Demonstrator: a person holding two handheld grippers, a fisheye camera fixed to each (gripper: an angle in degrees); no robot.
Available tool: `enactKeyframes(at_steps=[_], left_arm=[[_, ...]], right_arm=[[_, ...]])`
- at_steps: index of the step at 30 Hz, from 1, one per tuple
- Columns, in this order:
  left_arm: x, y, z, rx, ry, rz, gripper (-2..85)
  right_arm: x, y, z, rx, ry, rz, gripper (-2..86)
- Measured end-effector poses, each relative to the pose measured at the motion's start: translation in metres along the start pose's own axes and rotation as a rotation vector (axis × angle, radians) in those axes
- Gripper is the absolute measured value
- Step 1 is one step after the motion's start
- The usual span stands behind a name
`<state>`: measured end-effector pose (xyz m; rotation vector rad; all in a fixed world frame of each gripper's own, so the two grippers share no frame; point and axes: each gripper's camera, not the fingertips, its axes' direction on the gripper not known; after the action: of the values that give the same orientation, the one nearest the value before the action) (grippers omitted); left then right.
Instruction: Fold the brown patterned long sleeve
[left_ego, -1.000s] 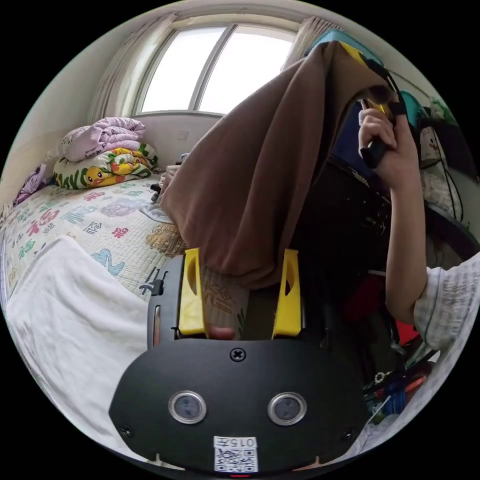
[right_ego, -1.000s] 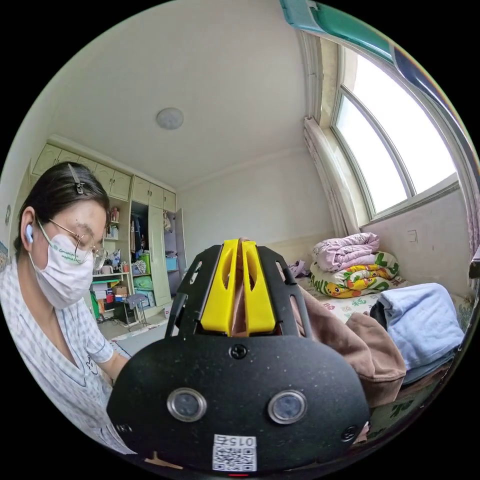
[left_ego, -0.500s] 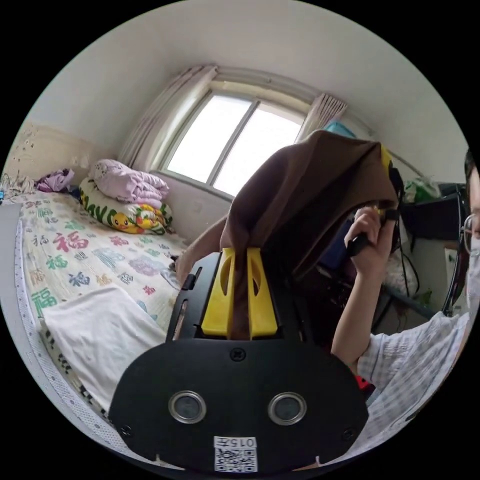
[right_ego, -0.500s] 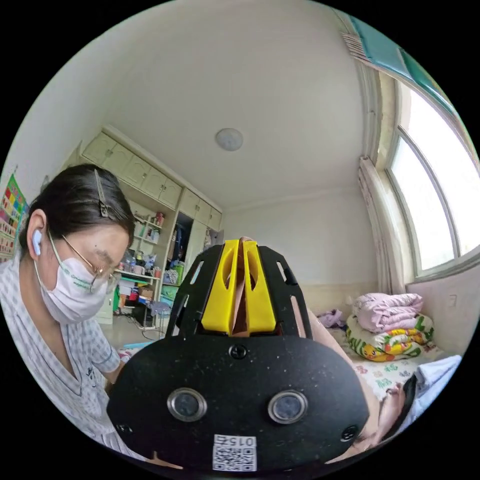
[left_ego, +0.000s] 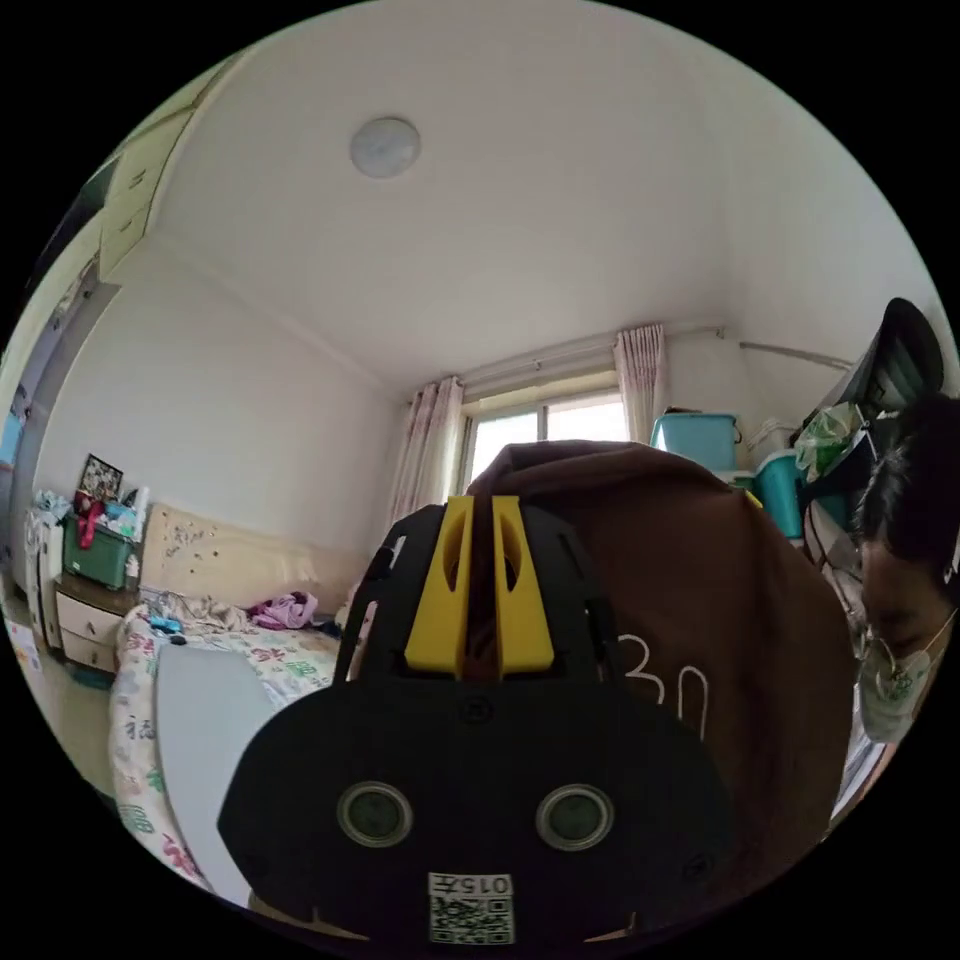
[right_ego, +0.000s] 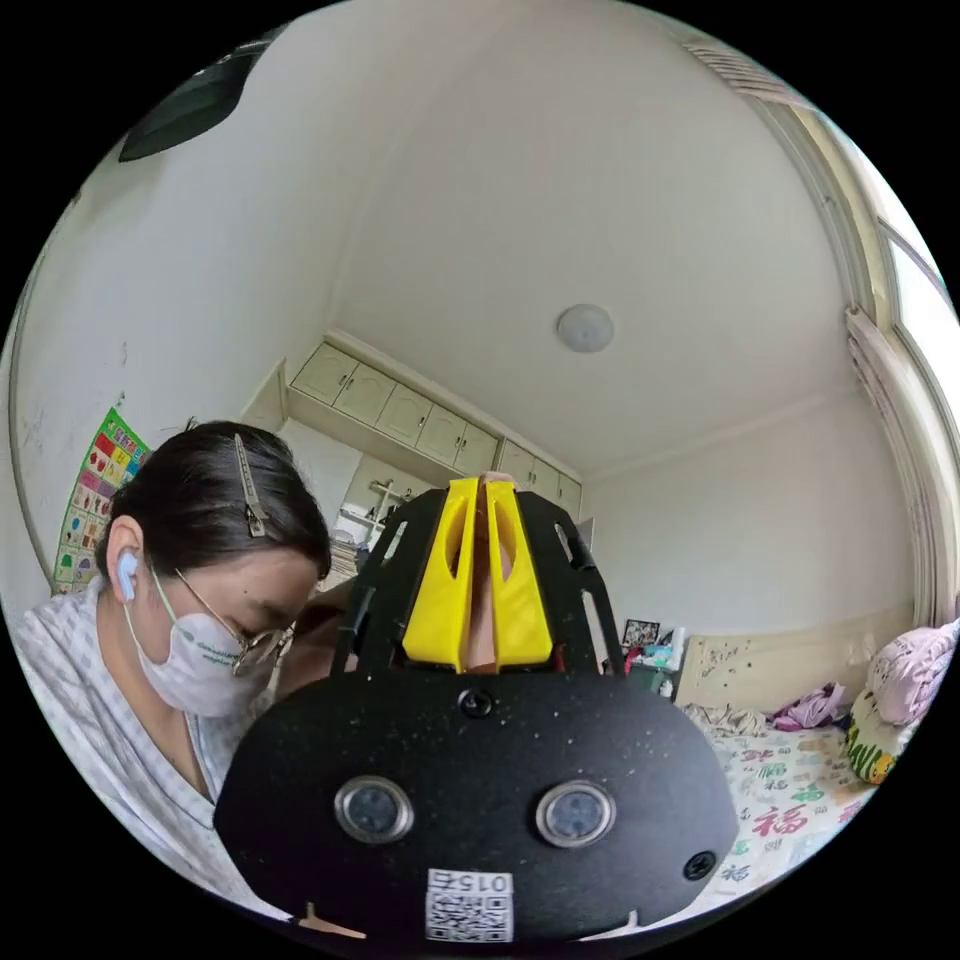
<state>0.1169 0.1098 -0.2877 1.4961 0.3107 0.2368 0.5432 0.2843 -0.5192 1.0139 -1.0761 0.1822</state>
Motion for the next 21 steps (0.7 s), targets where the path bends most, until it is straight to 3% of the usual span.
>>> enactKeyframes(at_steps=[4,7,11,13,17,21], left_arm=[[-0.044,0.014,0.023,-0.206,-0.131,0.029,1.8],[-0.082,0.061,0.062,-0.398,-0.216,0.027,3.4],[-0.141,0.143,0.094,-0.732,-0.271,-0.191,11.8],[-0.15,0.161,0.073,-0.72,-0.225,-0.253,14.3],[-0.147,0.181,-0.009,-0.796,-0.334,-0.17,14.3],[-0.146,0.208,-0.078,-0.91,-0.424,-0.202,14.5]], right_arm=[[0.053,0.092,0.027,-0.186,0.166,0.096,0.3],[0.144,0.226,0.044,-0.443,0.418,0.288,0.2],[0.229,0.367,0.048,-0.739,0.609,0.469,0.1],[0.262,0.441,0.046,-0.916,0.676,0.532,0.1],[0.296,0.506,0.029,-1.003,0.73,0.599,0.8],[0.314,0.516,0.036,-1.02,0.857,0.426,2.5]])
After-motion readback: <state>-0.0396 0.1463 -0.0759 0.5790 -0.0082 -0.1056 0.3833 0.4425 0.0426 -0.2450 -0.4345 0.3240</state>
